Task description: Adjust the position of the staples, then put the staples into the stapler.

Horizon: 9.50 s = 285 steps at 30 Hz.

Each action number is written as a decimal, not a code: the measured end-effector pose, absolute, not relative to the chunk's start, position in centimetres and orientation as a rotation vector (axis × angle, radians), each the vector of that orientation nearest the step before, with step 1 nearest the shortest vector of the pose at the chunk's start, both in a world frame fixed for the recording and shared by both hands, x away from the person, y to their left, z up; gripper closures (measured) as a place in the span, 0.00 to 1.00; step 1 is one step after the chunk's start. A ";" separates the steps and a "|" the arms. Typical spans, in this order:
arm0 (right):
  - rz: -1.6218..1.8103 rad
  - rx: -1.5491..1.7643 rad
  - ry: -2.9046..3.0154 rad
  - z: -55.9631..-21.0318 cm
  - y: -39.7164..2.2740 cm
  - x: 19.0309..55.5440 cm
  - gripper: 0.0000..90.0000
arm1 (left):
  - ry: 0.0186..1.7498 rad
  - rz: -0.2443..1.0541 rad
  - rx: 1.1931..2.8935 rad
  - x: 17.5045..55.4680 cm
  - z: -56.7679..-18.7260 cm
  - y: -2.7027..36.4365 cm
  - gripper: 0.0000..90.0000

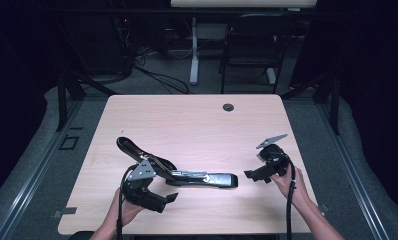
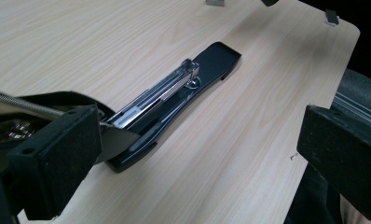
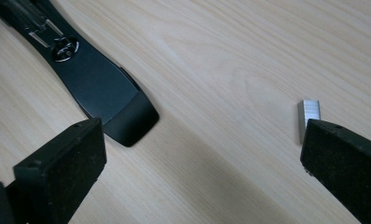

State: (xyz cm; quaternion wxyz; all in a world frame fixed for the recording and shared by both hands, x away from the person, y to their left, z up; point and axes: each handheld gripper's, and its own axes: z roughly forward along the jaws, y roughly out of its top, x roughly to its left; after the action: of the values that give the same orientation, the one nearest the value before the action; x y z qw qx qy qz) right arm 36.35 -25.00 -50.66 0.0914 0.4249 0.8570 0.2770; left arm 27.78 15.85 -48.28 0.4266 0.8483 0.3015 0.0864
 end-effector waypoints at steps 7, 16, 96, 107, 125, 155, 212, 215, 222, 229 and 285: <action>0.802 1.337 2.501 -50.9 -26.7 37.6 0.02 | 0.796 0.214 2.112 28.3 -48.6 16.5 0.00; 0.791 1.399 2.438 -51.6 -27.6 40.2 0.16 | 0.780 0.220 2.137 28.4 -48.9 16.2 0.00; 0.612 1.281 2.590 -52.1 -25.1 39.0 0.87 | 0.712 0.288 2.195 28.3 -49.1 15.7 0.00; 0.626 1.201 2.652 -51.4 -23.1 36.9 0.87 | 0.714 0.300 2.200 28.2 -49.0 15.8 0.00; 0.529 1.200 2.755 -52.9 -22.3 35.0 0.87 | 0.713 0.309 2.202 28.2 -49.0 15.7 0.00; 0.485 1.183 2.814 -53.7 -21.8 35.8 0.77 | 0.699 0.297 2.227 28.2 -49.2 15.5 0.00; 0.515 1.147 2.773 -53.1 -21.9 36.1 0.87 | 0.893 0.259 2.190 28.3 -48.7 16.0 0.00; 0.518 1.136 2.765 -52.8 -21.9 36.1 0.87 | 0.925 0.230 2.197 28.1 -49.0 16.3 0.00; 0.543 1.117 2.747 -52.4 -21.8 36.1 0.87 | 1.039 0.257 2.174 27.6 -49.2 17.8 0.00; 0.588 1.117 2.723 -52.1 -21.9 36.1 0.87 | 1.143 0.343 2.078 28.1 -48.9 19.3 0.00; 0.703 0.955 2.727 -50.5 -17.9 37.1 0.87 | 1.263 0.575 1.607 31.8 -47.6 21.6 0.66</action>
State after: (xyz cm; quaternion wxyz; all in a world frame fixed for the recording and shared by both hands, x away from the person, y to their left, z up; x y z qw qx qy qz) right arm 37.08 -17.89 -50.47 0.0839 0.3200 0.9138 0.2356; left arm 31.76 21.56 -47.58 0.4874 0.6607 0.5196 0.2366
